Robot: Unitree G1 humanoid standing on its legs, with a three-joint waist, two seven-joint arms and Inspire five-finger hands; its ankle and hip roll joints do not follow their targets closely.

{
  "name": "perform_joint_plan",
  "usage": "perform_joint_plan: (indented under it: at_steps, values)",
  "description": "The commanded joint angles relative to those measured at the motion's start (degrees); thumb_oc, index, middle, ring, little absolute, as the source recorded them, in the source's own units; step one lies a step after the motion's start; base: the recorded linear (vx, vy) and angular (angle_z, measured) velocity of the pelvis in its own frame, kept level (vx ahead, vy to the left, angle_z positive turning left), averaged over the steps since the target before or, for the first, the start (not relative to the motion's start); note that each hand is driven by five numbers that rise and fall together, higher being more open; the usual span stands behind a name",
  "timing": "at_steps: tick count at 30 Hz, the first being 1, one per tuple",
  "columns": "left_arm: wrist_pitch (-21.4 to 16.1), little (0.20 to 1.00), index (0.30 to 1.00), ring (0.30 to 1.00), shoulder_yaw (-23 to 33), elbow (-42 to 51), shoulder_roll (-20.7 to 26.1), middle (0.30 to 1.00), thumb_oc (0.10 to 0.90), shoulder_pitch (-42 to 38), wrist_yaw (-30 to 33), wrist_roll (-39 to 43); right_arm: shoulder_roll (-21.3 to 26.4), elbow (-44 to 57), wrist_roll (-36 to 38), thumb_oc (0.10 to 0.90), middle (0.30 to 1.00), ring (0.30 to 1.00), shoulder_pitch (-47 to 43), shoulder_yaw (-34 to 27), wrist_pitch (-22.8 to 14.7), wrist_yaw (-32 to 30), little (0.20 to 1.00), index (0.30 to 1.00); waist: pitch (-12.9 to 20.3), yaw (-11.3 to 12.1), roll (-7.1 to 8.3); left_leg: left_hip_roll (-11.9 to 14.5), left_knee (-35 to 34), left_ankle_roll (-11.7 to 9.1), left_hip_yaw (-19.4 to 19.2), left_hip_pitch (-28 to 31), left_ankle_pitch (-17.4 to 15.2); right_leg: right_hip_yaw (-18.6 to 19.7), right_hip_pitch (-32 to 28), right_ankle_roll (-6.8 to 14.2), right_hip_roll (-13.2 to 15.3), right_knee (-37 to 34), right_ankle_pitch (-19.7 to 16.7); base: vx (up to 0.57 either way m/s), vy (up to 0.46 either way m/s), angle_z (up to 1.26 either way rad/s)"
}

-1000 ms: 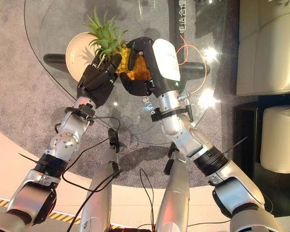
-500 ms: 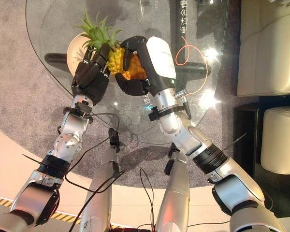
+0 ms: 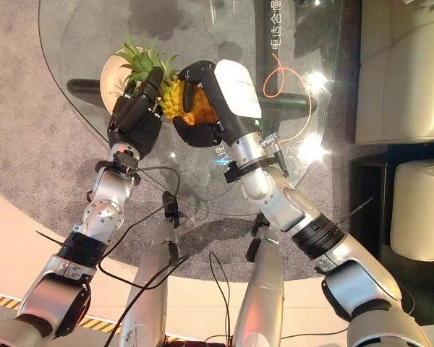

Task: Pick up the fruit to the plate

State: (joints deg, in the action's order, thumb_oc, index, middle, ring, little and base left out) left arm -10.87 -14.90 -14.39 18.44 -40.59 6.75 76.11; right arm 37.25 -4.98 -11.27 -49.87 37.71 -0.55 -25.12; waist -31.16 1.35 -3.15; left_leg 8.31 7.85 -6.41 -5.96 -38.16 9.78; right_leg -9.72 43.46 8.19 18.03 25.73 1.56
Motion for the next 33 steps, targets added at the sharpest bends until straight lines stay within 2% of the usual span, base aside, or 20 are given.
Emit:
perform_joint_plan:
  at_steps: [1, 5, 6, 7, 8, 30, 32, 33]
  values:
    - [-4.85, 0.9, 0.9, 0.9, 0.01, 11.09, 0.44, 0.9, 0.8, -6.16, -1.2, -0.49, -0.14, 11.8, -3.74, 0.1, 0.3, 0.3, -10.63, 2.14, -10.0, 0.44, 0.2, 0.3, 1.37, 0.54, 0.97, 1.06, 6.45, -1.64, 1.65, -0.3, -5.88, -2.05, -4.98, 3.07, 2.08, -9.66, -5.75, 0.0, 0.0, 0.0]
    - [-6.32, 0.9, 0.9, 0.9, -0.04, 11.51, 0.63, 0.9, 0.8, -6.09, -2.32, -0.04, 0.33, 12.28, -3.37, 0.1, 0.3, 0.3, -10.78, 2.6, -10.43, 0.48, 0.2, 0.3, 1.37, 0.52, 1.02, 1.06, 6.73, -1.63, 1.68, -0.5, -5.93, -2.01, -4.88, 3.03, 2.05, -9.54, -5.71, 0.0, 0.0, 0.0]
    - [-6.99, 0.82, 0.832, 0.832, -0.02, 11.66, 0.71, 0.832, 0.72, -5.93, -3.31, 0.13, 0.53, 12.29, -3.18, 0.1, 0.3, 0.3, -10.73, 2.58, -10.82, 0.49, 0.2, 0.3, 1.37, 0.54, 1.05, 1.05, 6.79, -1.63, 1.71, -0.42, -5.99, -2.04, -5.01, 3.03, 2.08, -9.54, -5.67, 0.0, 0.0, 0.0]
    - [-8.21, 0.332, 0.413, 0.413, 0.02, 11.92, 0.61, 0.413, 0.232, -5.85, -4.59, 0.26, 0.48, 12.27, -3.24, 0.1, 0.3, 0.3, -10.71, 2.57, -11.07, 0.51, 0.2, 0.3, 1.37, 0.58, 1.07, 1.03, 6.82, -1.64, 1.72, -0.41, -6.0, -2.1, -5.05, 3.0, 2.06, -9.52, -5.67, 0.0, 0.0, 0.0]
    - [-8.24, 0.2, 0.3, 0.3, 0.03, 12.09, 0.5, 0.3, 0.1, -5.76, -4.93, 0.01, 0.35, 12.28, -3.3, 0.1, 0.3, 0.3, -10.67, 2.54, -11.25, 0.57, 0.2, 0.3, 1.37, 0.6, 1.05, 1.05, 6.81, -1.67, 1.75, -0.43, -6.01, -2.11, -5.01, 3.0, 2.07, -9.49, -5.66, 0.0, 0.0, 0.0]
    - [-11.82, 0.2, 0.3, 0.3, 1.08, 11.48, 0.2, 0.3, 0.1, -6.46, -5.95, -4.21, -0.66, 12.3, -3.7, 0.1, 0.3, 0.3, -9.82, 0.73, -11.32, -0.91, 0.2, 0.3, 1.37, 0.39, 1.2, 0.9, 7.29, -1.68, 2.05, -1.15, -6.25, -1.51, -4.06, 2.88, 1.68, -8.93, -5.47, 0.0, 0.0, 0.0]
    - [-12.12, 0.2, 0.3, 0.3, 1.31, 11.39, 0.18, 0.3, 0.1, -6.39, -5.84, -4.25, -0.8, 12.01, -3.59, 0.163, 0.354, 0.354, -9.66, 0.38, -11.52, -1.47, 0.263, 0.354, 1.37, 0.38, 1.14, 0.9, 7.14, -1.67, 1.98, -0.93, -6.25, -1.52, -4.28, 2.9, 1.68, -9.03, -5.44, 0.0, 0.0, 0.0]
    - [-12.21, 0.2, 0.3, 0.3, 1.38, 11.47, 0.15, 0.3, 0.1, -6.3, -5.79, -4.3, -0.86, 12.09, -3.7, 0.278, 0.453, 0.453, -9.48, 0.16, -11.56, -1.45, 0.378, 0.453, 1.37, 0.36, 1.13, 0.88, 7.15, -1.67, 1.98, -0.91, -6.26, -1.5, -4.28, 2.91, 1.68, -9.04, -5.45, 0.0, 0.0, 0.0]
